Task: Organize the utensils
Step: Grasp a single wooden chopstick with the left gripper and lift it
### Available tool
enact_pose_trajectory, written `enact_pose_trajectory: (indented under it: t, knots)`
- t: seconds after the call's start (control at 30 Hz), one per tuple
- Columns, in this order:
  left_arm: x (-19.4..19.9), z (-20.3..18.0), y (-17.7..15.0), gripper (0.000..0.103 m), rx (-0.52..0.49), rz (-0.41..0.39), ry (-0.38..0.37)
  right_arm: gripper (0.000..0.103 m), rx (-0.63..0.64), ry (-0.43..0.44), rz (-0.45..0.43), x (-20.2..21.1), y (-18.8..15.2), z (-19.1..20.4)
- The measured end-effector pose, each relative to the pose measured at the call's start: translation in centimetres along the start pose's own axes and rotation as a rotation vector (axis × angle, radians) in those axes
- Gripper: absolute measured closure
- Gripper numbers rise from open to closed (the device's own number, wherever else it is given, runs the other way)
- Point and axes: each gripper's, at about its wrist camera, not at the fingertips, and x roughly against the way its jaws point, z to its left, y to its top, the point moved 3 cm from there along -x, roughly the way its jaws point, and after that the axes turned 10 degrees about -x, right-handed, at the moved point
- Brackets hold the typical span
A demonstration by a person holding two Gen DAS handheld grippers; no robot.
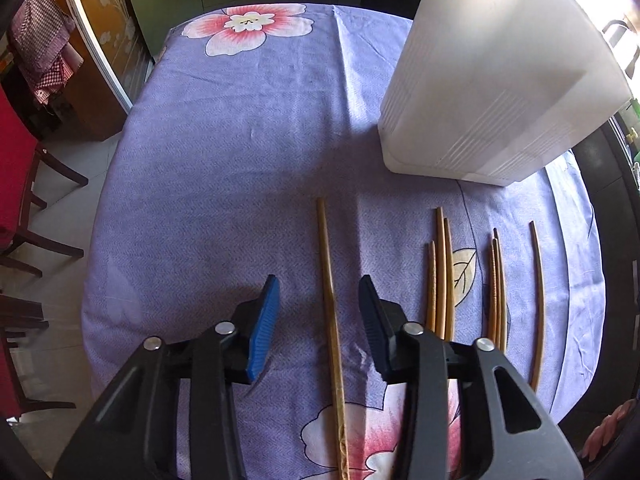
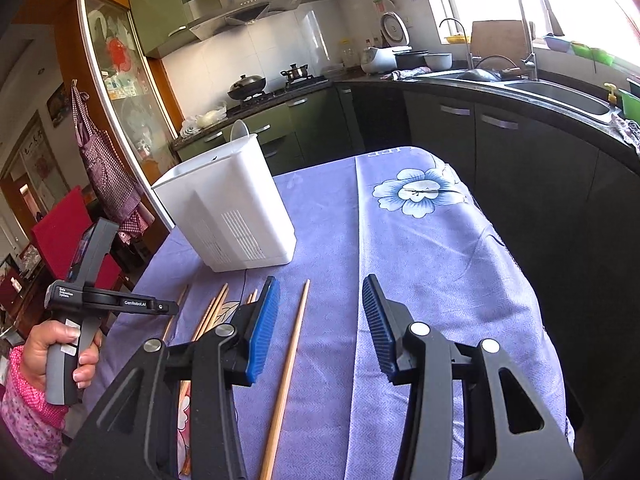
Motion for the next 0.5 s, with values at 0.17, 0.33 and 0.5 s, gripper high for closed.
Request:
enact_pose_trajectory:
  t: [0.17, 0.33, 0.5]
  knots:
    - [-0.5, -0.6, 0.7, 0.076, -0.011, 0.015, 0.002, 0.060, -0.022, 0.006, 0.003, -0.1, 0.6, -0.6]
    - [-0.7, -1.2, 0.7, 0.085, -0.032, 0.004, 0.031, 0.060, -0.038, 0.002, 0.009, -0.3, 0.9, -1.0]
    - [-0.6, -1.3, 0.5, 0.093, -0.040, -0.016, 0.059, 0.060, -0.043, 0.003, 0.018, -0.6, 0.8, -0.8]
